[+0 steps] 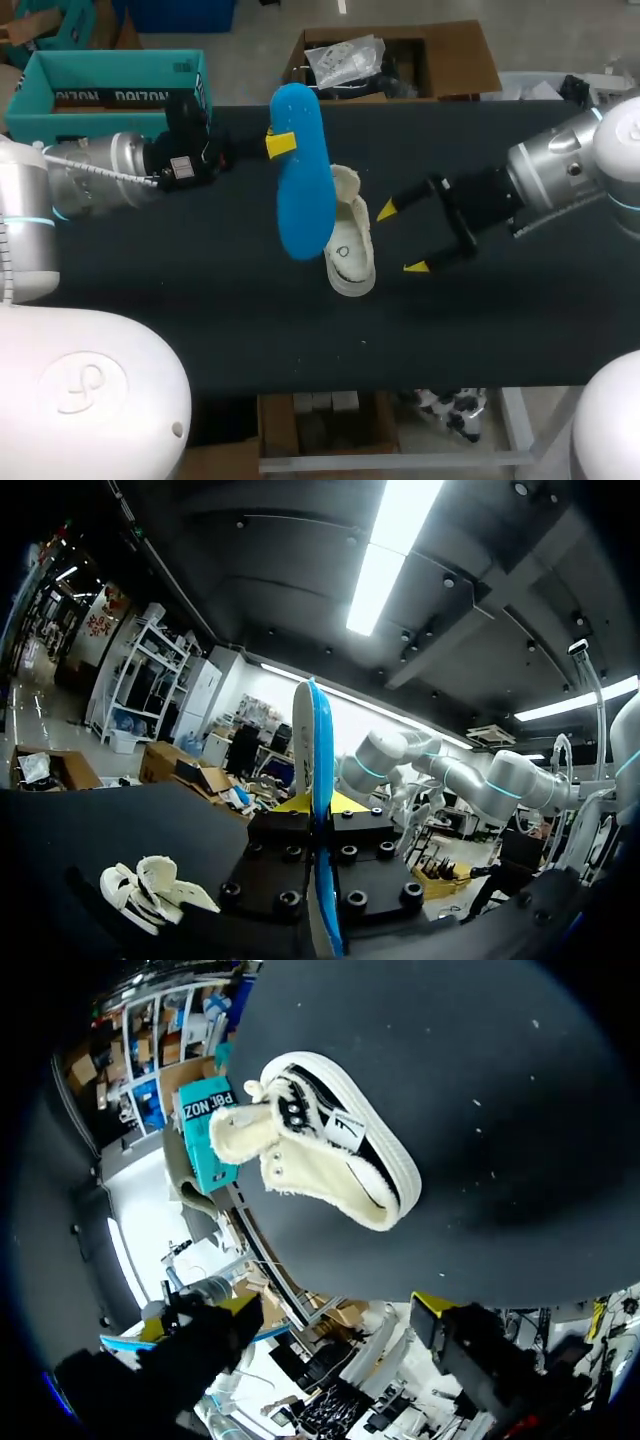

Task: Open the shoe tongue, take the insole out of the shoe, put the insole back into the shoe, and pack the shoe into the shoebox

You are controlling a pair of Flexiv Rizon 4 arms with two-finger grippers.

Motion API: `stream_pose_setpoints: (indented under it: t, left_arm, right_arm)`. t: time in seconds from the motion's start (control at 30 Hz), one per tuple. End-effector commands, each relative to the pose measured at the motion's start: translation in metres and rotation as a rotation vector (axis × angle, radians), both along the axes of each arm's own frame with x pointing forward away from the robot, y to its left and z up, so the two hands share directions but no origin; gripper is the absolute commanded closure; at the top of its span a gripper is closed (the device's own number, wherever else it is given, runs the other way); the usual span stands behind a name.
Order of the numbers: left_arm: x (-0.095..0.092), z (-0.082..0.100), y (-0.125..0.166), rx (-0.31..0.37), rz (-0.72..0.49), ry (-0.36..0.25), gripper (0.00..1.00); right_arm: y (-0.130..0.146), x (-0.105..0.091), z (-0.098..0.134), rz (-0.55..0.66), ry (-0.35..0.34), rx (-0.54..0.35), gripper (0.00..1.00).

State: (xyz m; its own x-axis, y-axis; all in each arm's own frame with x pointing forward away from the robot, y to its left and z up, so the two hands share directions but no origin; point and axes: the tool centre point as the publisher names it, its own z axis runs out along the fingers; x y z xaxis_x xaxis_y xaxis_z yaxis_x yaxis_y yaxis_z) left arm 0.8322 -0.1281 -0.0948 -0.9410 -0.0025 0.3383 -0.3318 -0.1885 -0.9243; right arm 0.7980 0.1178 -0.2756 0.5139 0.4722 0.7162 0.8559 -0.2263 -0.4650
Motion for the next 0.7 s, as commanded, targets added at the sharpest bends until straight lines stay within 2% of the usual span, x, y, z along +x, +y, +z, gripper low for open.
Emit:
stream_pose_setpoints:
  t: [0.03, 0.4, 0.43, 0.47, 0.5, 0.6, 0.63, 0.7]
  left_arm:
    - [0.000, -0.001, -0.001, -0.002, 0.001, 0.001, 1.00]
    - [0.000, -0.001, -0.001, -0.002, 0.001, 0.001, 1.00]
    - [0.000, -0.001, -0.001, -0.002, 0.001, 0.001, 1.00]
    - [0.000, -0.001, -0.001, -0.002, 0.001, 0.001, 1.00]
    - [0.000, -0.001, -0.001, -0.002, 0.001, 0.001, 1.00]
    - [0.000, -0.001, -0.001, -0.002, 0.001, 0.001, 1.00]
    - [0.000, -0.001, -0.001, -0.002, 0.001, 0.001, 1.00]
    - [0.000, -0.001, -0.001, -0.002, 0.001, 0.001, 1.00]
  right_arm:
    - [-0.005, 0.000, 0.002, -0.109, 0.285, 0.002, 0.00]
    - [-0.005, 0.000, 0.002, -0.109, 0.285, 0.002, 0.00]
    - [-0.001, 0.009, 0.004, -0.071, 0.338, 0.054, 0.00]
    - [0.003, 0.013, 0.007, -0.085, 0.389, 0.050, 0.00]
    - [0.003, 0.016, 0.010, -0.114, 0.401, 0.051, 0.00]
    - [0.001, 0.019, 0.012, -0.180, 0.565, 0.170, 0.00]
    - [0.000, 0.018, 0.011, -0.192, 0.640, 0.197, 0.00]
    - [0.000, 0.014, 0.009, -0.257, 0.727, 0.176, 0.00]
